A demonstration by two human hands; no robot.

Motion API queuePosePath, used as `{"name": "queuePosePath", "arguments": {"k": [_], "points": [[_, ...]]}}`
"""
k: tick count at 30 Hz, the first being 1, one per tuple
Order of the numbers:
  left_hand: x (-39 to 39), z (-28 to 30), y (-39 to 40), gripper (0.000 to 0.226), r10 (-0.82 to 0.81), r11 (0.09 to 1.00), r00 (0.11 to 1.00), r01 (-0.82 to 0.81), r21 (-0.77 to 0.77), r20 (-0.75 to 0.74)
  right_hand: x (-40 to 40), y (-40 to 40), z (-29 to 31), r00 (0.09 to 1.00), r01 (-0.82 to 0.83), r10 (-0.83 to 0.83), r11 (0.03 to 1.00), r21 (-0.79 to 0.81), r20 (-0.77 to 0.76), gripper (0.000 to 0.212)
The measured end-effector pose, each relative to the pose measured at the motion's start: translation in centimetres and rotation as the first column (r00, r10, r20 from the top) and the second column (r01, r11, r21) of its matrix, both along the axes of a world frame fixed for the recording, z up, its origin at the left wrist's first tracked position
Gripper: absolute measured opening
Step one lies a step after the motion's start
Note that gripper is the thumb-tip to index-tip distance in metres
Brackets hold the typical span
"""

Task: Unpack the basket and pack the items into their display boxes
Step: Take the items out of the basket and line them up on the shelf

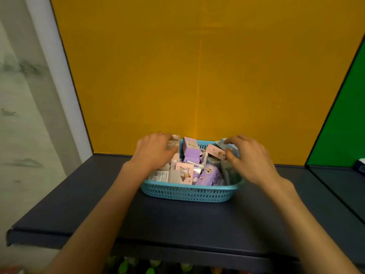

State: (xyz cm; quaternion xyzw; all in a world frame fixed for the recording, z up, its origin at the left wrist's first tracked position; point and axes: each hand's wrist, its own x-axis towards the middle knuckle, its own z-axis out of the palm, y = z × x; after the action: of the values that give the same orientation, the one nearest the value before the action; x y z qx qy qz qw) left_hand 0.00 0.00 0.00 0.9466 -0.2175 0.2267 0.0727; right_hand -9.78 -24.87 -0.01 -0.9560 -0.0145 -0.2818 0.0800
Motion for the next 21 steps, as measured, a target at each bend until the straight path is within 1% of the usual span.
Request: {"name": "queuePosePath", "arguments": {"k": [3, 4, 7, 10, 14, 16, 18, 21], "points": [[1.8, 0.2, -1.0, 0.046, 0.106, 0.994, 0.994, -0.106, 0.034, -0.007, 1.5, -1.4, 0.1, 0.997, 0.08, -0.08, 0.997, -0.017, -0.006, 0.033], [2.1, 0.3, -1.4, 0.047, 0.147, 0.989, 0.989, -0.146, 0.035, -0.026, 1.8, -1.7, 0.2, 0.993, 0.114, -0.114, 0.993, -0.013, -0.034, 0.035], [3.2, 0.1, -2.7, 0.056, 0.219, 0.975, 0.973, -0.216, 0.045, -0.078, 3.1, -2.3, -0.4, 0.982, 0.179, -0.18, 0.983, -0.03, -0.051, 0.04], [3.7, -0.2, -3.3, 0.065, 0.295, 0.954, 0.945, -0.284, 0.092, -0.144, 4.2, -2.6, -0.7, 0.955, 0.256, -0.26, 0.966, -0.046, -0.143, 0.046], [4.2, -0.4, -3.4, 0.065, 0.314, 0.949, 0.932, -0.302, 0.093, -0.18, 5.2, -2.6, -1.4, 0.92, 0.32, -0.322, 0.946, -0.045, -0.223, 0.056], [4.2, -0.3, -3.2, 0.064, 0.307, 0.952, 0.932, -0.301, 0.06, -0.191, 5.4, -2.6, -1.5, 0.907, 0.342, -0.34, 0.939, -0.037, -0.25, 0.056], [4.1, -0.2, -3.0, 0.065, 0.292, 0.955, 0.938, -0.297, 0.003, -0.188, 5.4, -2.5, -1.6, 0.899, 0.352, -0.344, 0.936, -0.017, -0.271, 0.051], [4.0, -0.3, -2.3, 0.066, 0.226, 0.951, 0.952, -0.262, -0.167, -0.207, 5.3, -2.4, -1.5, 0.899, 0.355, -0.335, 0.935, 0.02, -0.28, 0.047]]}}
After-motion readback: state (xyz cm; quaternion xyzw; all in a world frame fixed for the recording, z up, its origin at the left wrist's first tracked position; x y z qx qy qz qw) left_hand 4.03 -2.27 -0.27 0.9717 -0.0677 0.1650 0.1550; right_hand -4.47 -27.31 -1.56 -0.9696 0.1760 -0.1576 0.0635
